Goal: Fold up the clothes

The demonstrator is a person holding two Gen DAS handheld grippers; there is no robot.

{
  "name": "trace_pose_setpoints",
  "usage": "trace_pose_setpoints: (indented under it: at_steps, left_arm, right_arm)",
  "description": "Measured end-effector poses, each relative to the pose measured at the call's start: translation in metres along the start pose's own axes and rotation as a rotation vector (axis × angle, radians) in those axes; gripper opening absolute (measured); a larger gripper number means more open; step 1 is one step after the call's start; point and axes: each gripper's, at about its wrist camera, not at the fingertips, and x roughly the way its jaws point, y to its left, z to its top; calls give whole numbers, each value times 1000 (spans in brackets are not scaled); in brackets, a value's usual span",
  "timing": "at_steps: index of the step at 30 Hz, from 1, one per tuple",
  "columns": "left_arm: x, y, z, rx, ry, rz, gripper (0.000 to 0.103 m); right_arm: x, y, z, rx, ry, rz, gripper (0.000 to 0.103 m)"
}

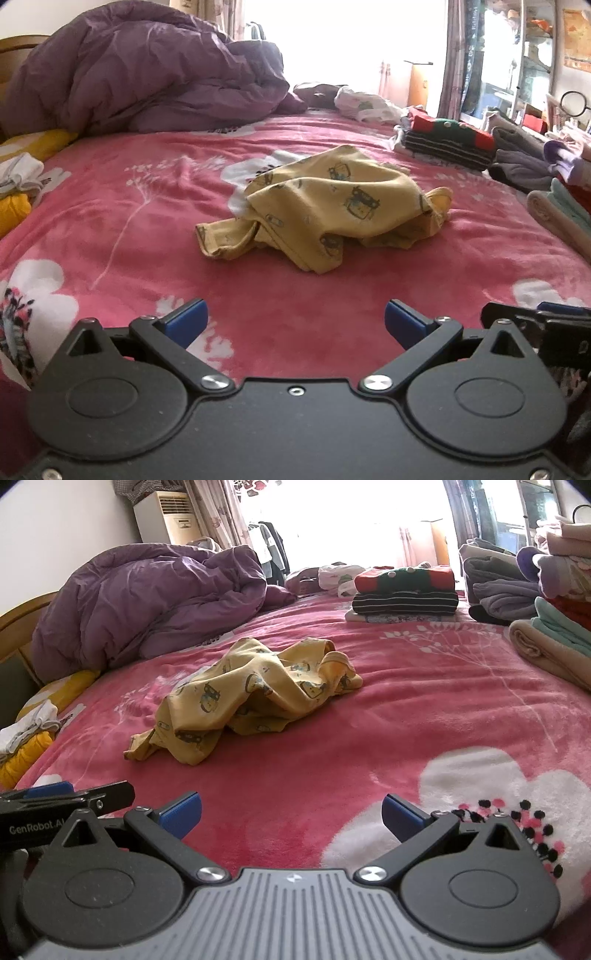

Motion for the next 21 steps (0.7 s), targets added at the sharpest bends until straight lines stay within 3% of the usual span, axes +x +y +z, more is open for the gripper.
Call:
trace_pose_setpoints:
  at_steps: [21]
  left_arm:
    - [7,0,-4,-12,21,5,103]
  right_arm:
    - [2,1,0,-17,1,-11,103]
